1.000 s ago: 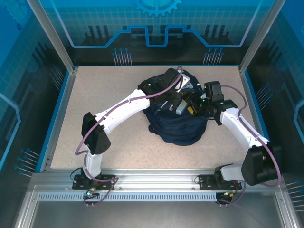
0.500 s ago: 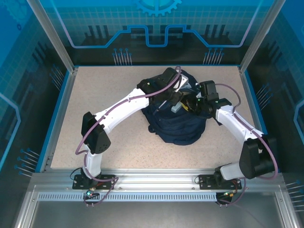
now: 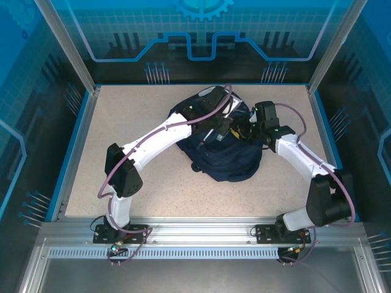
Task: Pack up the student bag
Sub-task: Move the loose stationery into the student bag, then close the student bag at the top-center of the table.
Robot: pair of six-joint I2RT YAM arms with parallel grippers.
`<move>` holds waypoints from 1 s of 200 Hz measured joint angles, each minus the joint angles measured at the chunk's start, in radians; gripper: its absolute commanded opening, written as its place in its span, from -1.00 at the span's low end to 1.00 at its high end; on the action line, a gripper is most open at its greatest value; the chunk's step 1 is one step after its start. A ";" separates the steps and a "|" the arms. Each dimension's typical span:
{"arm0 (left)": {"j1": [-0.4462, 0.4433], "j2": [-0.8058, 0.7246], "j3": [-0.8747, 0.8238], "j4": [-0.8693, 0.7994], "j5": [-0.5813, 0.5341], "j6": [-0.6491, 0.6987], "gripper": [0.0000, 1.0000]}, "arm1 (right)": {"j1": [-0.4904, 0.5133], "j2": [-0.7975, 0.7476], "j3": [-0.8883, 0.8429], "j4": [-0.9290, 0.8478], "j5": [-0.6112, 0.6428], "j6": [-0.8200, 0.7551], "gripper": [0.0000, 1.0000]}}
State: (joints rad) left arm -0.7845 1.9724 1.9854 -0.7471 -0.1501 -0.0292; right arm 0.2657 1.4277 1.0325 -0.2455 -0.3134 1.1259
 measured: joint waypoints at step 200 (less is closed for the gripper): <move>0.322 -0.345 -0.671 0.275 0.322 -0.574 0.42 | 0.094 -0.268 0.068 -0.500 0.311 -0.271 0.19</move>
State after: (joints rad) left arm -0.4625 1.6276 1.3140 -0.4717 0.1719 -0.6029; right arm 0.3599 1.1599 1.1007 -0.7460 -0.0025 0.8547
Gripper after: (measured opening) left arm 0.716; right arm 0.603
